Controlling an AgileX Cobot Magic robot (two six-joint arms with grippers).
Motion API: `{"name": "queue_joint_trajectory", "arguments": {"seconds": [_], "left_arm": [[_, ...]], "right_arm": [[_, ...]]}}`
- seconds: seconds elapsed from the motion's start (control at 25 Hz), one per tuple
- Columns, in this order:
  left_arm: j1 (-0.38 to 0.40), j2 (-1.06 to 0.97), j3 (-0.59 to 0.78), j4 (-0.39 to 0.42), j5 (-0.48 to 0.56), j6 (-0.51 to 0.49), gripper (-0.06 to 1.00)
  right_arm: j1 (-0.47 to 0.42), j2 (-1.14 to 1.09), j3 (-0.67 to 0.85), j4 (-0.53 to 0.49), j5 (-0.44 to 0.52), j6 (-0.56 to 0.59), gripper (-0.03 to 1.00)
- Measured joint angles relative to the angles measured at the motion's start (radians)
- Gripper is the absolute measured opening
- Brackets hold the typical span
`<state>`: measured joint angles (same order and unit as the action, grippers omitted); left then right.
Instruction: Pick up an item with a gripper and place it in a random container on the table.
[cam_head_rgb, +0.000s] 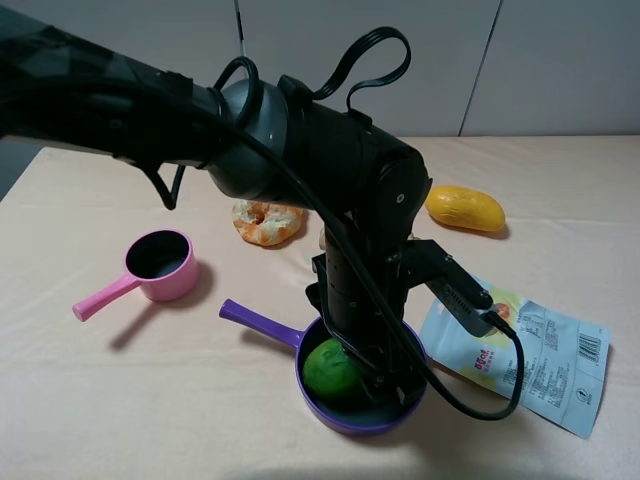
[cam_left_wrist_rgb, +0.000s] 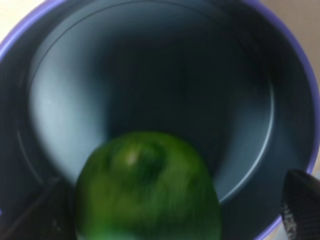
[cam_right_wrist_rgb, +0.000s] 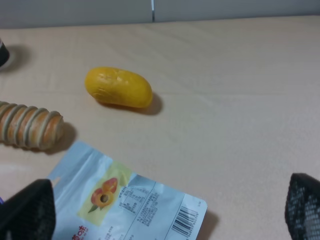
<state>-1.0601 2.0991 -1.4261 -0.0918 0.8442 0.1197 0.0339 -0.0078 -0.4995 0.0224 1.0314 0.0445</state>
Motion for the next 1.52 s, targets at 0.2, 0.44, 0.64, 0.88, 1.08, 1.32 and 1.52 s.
{"name": "queue_joint_trajectory", "arguments": {"seconds": [0.2,0.44,0.64,0.88,1.08,1.32,1.52], "left_arm": [[0.000,0.000,-0.002,-0.009,0.016,0.002,0.88],[0.000,-0.026,-0.057,-0.006,0.073,-0.004,0.88],[0.000,-0.097,-0.065,0.026,0.098,-0.052,0.88],[0.000,-0.203,-0.065,0.102,0.173,-0.120,0.88],[0.000,-0.298,-0.065,0.168,0.256,-0.170,0.88],[0.000,-0.408,-0.065,0.213,0.329,-0.230,0.88],[0.000,-0.476,-0.061,0.228,0.329,-0.266,0.88]], "right_arm": [[0.000,0.000,0.000,0.000,0.000,0.000,0.69],[0.000,0.000,0.000,0.000,0.000,0.000,0.69],[0.000,0.000,0.000,0.000,0.000,0.000,0.69],[0.000,0.000,0.000,0.000,0.000,0.000,0.69],[0.000,0.000,0.000,0.000,0.000,0.000,0.69],[0.000,0.000,0.000,0.000,0.000,0.000,0.69],[0.000,0.000,0.000,0.000,0.000,0.000,0.69]]}}
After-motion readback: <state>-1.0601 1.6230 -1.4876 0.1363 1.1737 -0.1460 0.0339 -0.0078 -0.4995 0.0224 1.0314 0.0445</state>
